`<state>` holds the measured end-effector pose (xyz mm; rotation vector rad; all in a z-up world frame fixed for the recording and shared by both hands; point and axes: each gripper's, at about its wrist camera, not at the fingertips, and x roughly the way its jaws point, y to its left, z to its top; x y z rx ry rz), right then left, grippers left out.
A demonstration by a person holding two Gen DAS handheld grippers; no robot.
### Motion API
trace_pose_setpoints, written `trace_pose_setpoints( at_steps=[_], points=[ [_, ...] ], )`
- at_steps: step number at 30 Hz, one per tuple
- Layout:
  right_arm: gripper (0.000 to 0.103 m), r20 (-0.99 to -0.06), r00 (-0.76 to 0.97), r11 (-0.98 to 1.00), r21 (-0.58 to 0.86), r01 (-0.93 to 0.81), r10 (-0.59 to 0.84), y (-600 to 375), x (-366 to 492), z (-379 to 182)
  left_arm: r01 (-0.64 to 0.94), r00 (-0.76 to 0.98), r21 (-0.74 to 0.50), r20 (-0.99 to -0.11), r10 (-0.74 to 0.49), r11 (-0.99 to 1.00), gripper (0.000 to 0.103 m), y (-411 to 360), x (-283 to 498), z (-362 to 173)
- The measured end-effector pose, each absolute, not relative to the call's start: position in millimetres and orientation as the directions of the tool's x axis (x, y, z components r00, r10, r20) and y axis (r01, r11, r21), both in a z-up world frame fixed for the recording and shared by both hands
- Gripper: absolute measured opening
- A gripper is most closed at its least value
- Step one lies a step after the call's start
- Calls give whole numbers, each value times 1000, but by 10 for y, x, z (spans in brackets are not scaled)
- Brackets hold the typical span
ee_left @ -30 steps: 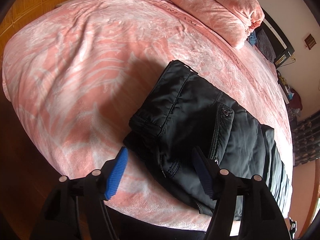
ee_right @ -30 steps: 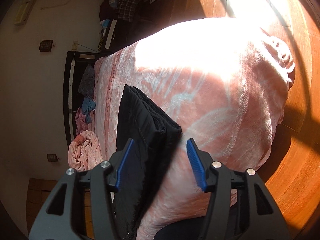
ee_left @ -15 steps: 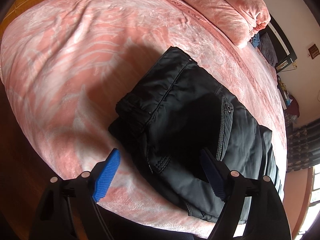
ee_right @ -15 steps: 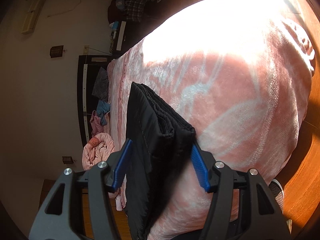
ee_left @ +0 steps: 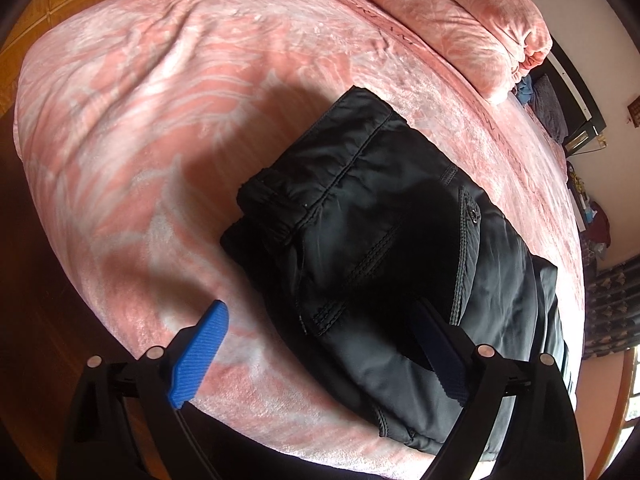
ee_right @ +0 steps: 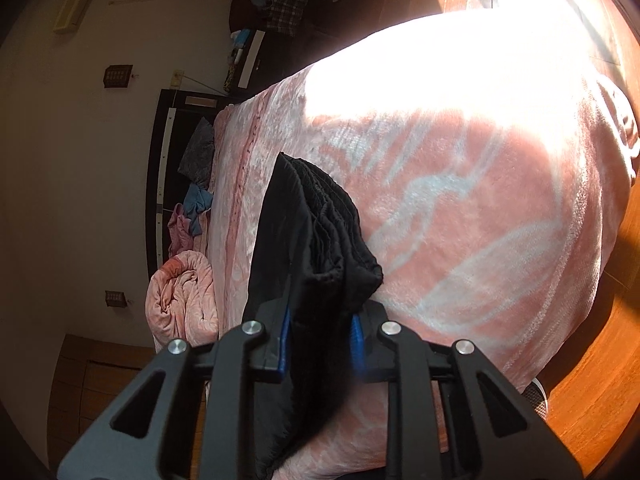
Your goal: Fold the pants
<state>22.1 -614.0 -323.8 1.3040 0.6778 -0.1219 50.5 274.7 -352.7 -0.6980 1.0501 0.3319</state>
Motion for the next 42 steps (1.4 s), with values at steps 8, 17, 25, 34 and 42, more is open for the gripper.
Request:
trace_pose_setpoints(
  at_steps=[8,17,25,34,42],
  points=[
    [19,-563,786,363,809,462,255,-6053,323,-2984,-575,489,-372,-870,-59,729,93,2775,490,-3504],
    [19,-575,784,433,784,444,236,-5933,460,-2649,-627,506,-363,-863,5,689,94,2948,365,-3469],
    [19,-563,794,465,780,419,228,-5808,520,-2400,-650,498,-371,-867,2,663,95,2987,416,-3574],
    [19,-572,793,535,746,396,209,-5636,572,-2126,-643,519,-356,-854,45,678,97,2828,450,-3636],
    [18,-570,796,587,722,366,205,-5462,616,-1885,-640,541,-337,-836,93,690,98,2706,418,-3639]
  ],
)
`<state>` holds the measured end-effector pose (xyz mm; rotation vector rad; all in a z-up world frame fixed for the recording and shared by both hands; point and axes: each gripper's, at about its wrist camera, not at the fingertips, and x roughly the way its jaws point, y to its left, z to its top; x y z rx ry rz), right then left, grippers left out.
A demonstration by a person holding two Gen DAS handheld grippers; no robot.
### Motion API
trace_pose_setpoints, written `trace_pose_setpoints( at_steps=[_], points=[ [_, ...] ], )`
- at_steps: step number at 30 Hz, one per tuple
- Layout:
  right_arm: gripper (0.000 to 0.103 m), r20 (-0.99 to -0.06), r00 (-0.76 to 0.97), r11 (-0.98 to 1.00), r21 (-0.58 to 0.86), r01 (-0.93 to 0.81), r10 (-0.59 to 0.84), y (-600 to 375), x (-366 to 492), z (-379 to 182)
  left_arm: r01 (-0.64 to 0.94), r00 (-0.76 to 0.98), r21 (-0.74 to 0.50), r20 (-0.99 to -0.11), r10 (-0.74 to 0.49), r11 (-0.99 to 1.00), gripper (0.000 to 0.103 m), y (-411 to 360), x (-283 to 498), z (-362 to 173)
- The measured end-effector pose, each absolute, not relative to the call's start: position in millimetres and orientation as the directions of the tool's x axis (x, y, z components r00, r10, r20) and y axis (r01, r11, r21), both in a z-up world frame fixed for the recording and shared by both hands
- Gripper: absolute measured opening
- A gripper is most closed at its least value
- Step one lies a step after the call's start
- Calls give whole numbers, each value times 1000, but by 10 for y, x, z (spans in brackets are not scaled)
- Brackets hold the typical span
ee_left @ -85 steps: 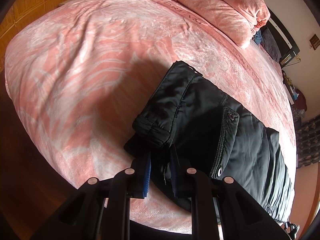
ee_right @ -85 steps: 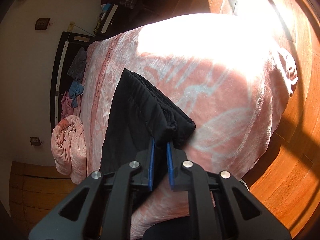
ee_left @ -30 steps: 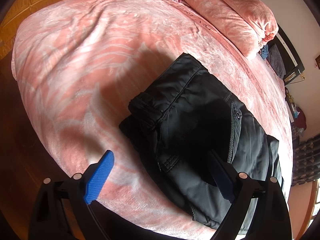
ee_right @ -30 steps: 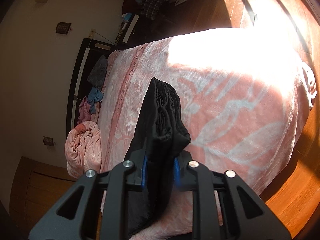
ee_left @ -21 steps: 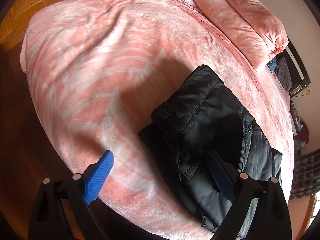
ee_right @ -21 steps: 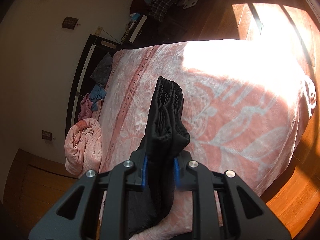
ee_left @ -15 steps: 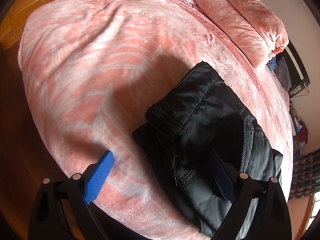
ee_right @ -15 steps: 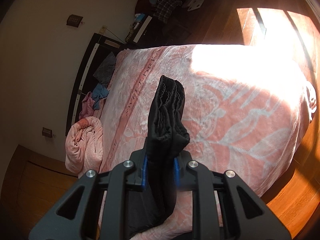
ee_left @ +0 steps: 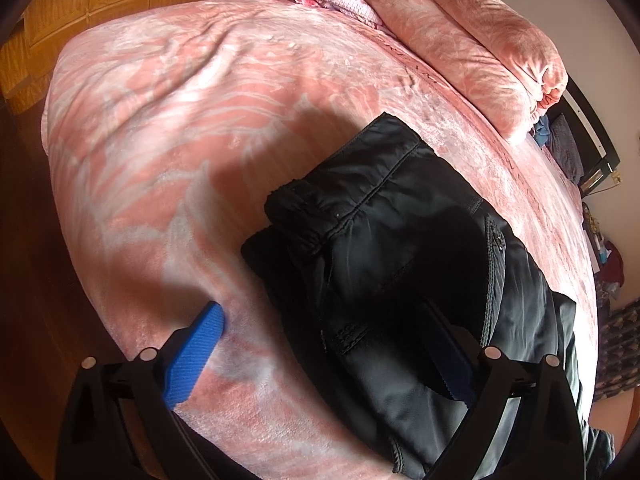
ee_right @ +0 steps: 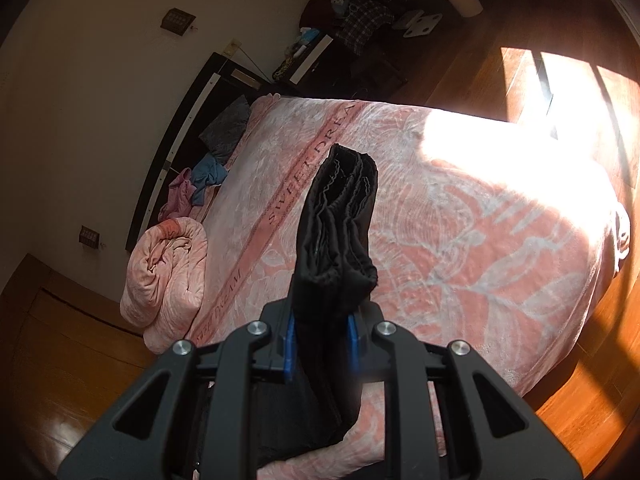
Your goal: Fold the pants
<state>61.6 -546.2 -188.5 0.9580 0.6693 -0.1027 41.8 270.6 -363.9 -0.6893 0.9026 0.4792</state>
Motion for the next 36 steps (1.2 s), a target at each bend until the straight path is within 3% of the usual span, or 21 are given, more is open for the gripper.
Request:
trace_pose_setpoints(
  at_steps=[36],
  points=[
    [17,-581,796,791,562,240,171,-4607,781,-1149,-619,520,-300,-849,93,726,99,2667,453,-3654]
  ],
)
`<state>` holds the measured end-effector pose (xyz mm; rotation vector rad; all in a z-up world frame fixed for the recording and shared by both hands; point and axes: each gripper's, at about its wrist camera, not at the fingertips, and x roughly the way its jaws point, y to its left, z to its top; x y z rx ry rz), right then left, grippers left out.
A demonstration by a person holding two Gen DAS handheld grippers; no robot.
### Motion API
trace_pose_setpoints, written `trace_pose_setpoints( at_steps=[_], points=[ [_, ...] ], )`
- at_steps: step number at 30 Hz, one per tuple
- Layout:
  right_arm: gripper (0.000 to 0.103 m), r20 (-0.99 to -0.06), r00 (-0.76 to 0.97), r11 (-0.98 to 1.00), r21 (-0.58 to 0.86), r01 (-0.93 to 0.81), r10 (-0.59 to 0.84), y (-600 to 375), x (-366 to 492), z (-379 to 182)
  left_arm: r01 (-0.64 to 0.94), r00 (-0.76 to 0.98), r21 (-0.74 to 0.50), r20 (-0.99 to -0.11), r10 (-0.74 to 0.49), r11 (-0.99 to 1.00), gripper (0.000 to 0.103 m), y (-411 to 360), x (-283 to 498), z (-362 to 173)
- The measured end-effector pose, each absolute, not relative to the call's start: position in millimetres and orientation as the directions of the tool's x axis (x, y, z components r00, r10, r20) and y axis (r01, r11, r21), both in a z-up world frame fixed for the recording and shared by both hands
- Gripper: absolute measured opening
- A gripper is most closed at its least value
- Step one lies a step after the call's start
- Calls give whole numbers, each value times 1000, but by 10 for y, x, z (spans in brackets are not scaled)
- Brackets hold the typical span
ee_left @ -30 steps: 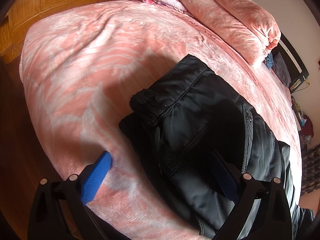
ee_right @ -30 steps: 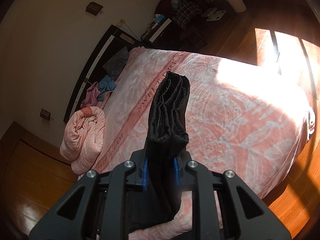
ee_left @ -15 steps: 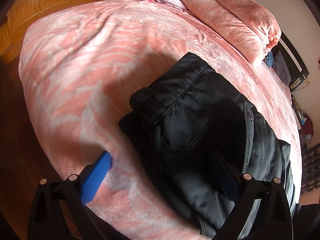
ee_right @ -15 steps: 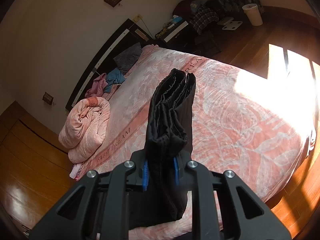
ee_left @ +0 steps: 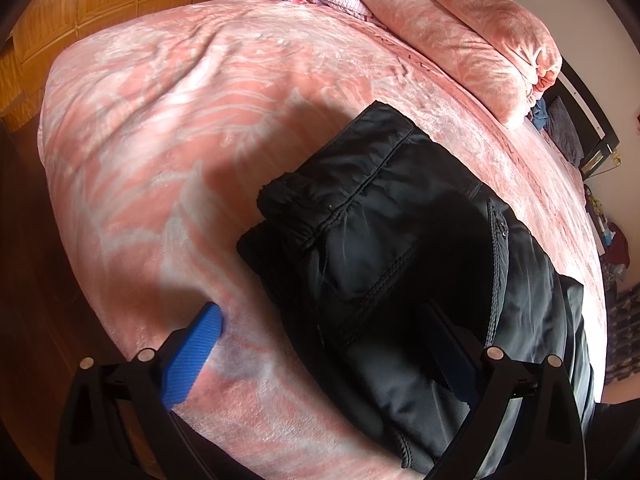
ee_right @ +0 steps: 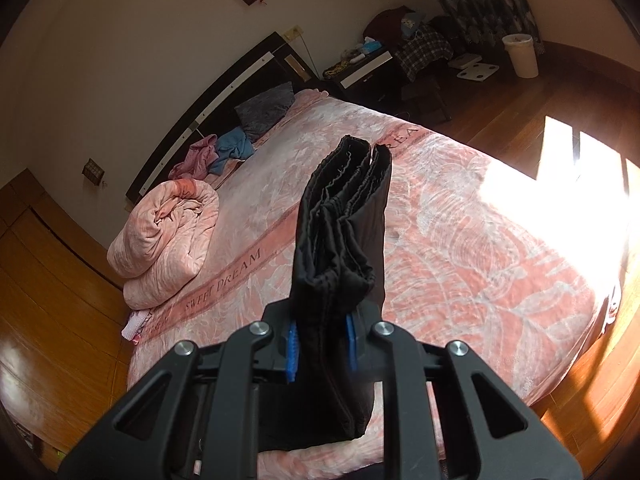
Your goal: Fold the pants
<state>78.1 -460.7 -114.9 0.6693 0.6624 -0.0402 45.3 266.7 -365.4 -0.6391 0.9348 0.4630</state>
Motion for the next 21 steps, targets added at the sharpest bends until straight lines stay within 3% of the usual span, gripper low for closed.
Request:
trace_pose_setpoints(
  at_steps=[21],
  points=[
    [16,-588,804,899,394,192,86,-3970,760,-888,-609,521,-305,-850,79,732,99,2658,445,-3667]
  ],
)
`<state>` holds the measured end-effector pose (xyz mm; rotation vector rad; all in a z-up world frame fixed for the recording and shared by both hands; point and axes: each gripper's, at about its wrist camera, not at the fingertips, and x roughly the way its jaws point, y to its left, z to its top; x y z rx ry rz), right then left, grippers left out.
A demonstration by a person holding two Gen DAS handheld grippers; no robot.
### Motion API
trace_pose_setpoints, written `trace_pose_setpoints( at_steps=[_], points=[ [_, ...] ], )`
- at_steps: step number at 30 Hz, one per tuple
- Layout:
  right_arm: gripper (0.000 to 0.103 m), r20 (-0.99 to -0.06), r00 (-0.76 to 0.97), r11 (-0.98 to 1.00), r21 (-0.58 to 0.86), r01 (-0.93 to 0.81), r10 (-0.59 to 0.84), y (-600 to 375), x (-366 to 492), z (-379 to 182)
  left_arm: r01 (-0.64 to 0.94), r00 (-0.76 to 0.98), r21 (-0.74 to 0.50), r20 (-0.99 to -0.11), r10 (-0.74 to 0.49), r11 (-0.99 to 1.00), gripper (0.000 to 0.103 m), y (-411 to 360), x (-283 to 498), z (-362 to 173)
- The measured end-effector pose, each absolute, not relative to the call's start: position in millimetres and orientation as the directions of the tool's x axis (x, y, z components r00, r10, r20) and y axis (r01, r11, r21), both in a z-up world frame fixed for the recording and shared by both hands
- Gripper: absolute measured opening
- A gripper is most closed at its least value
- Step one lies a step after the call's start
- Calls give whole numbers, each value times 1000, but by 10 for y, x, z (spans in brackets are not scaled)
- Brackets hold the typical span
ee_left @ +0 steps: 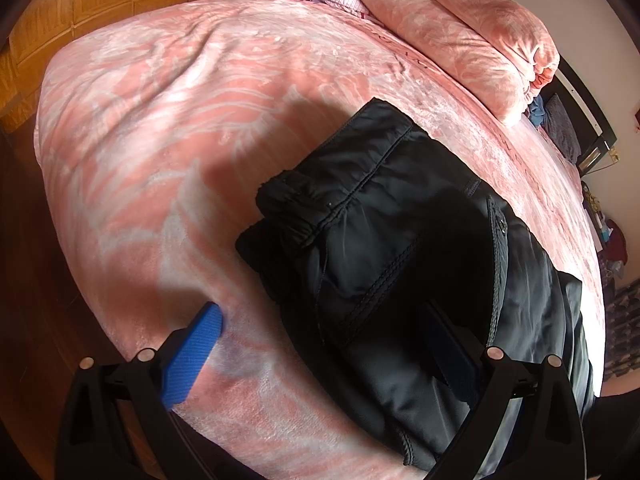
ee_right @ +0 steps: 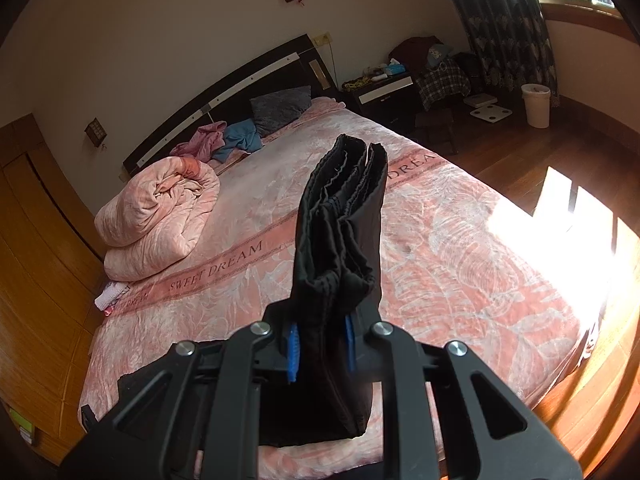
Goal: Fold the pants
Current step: 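Hold the leg hems raised with the right gripper above the bed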
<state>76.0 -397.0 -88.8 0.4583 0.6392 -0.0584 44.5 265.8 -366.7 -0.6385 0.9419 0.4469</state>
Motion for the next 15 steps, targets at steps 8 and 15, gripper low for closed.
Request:
trace_pose_setpoints(
  at_steps=[8,15],
  points=[
    [16,-577,816,935,314,164,50,-3730,730,-836,-606,515,-297,-854,79,737,99,2659,449,-3664],
    [16,-560,826,949,288,128,59,-3619,739,-798,-613,506,-281,-857,94,739,99,2637,459,-3651]
  ],
)
